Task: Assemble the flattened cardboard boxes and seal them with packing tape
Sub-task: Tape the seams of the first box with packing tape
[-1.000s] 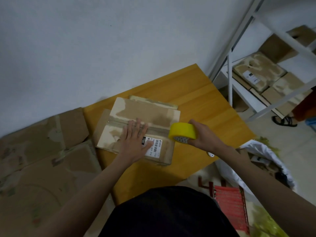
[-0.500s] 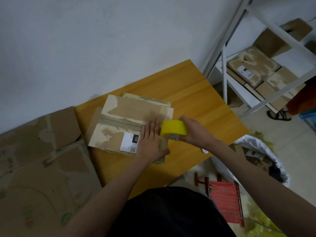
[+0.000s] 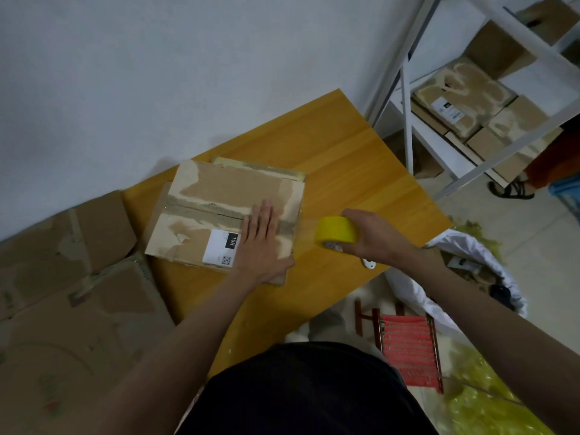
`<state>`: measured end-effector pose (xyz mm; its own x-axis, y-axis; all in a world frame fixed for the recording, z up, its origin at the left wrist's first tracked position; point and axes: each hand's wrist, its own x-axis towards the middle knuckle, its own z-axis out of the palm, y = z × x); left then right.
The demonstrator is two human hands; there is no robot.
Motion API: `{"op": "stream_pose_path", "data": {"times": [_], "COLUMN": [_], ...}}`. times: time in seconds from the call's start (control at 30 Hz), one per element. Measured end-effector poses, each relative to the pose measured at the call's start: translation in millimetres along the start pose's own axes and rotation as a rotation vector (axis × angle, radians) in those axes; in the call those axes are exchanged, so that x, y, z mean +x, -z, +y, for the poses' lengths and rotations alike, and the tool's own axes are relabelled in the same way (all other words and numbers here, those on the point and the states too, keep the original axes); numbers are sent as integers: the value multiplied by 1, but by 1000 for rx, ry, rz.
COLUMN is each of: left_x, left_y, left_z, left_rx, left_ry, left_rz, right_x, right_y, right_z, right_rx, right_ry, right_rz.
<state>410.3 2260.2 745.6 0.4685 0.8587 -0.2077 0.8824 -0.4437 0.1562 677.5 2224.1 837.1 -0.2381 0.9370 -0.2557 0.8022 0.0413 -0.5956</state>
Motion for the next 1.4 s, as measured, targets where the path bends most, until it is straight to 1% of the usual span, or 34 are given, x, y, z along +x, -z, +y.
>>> {"op": "stream_pose_path", "data": {"times": [0.13, 0.2, 0.37, 0.47, 0.67, 0.77, 0.87, 1.0, 1.17, 1.33, 1.4], "left_x": [1, 0, 0, 0, -2, -7, -11, -14, -15, -10, -10], "left_y": [-2, -4, -4, -1, 6, 8, 7, 11, 16, 17, 14], "left_z": [-1, -4, -2, -1, 8, 15, 23, 38, 50, 51, 50], "left_rx": [40, 58, 56, 41, 90, 136, 122, 110, 81, 101, 115], "left_ry": [-23, -37, -31, -13, 59, 97, 170, 256, 320, 335, 331], "left_rz": [12, 3, -12, -50, -88, -60, -65, -91, -128, -181, -191], "right_x": [-9, -5, 5, 15, 39, 50, 59, 68, 74, 74, 73], "right_y": [-15, -27, -48, -55, -54, -53, -51, -43, -31, -27, -27], "right_z": [23, 31, 50, 52, 49, 51, 58, 69, 80, 108, 123], "right_rx": [52, 32, -3, -5, -43, -49, -33, 13, 21, -75, -153], "right_ry": [-76, -100, -140, -149, -118, -84, -25, 21, 108, 143, 107], "right_rz": [-47, -72, -213, -295, -501, -568, -626, -644, -673, -652, -673]}}
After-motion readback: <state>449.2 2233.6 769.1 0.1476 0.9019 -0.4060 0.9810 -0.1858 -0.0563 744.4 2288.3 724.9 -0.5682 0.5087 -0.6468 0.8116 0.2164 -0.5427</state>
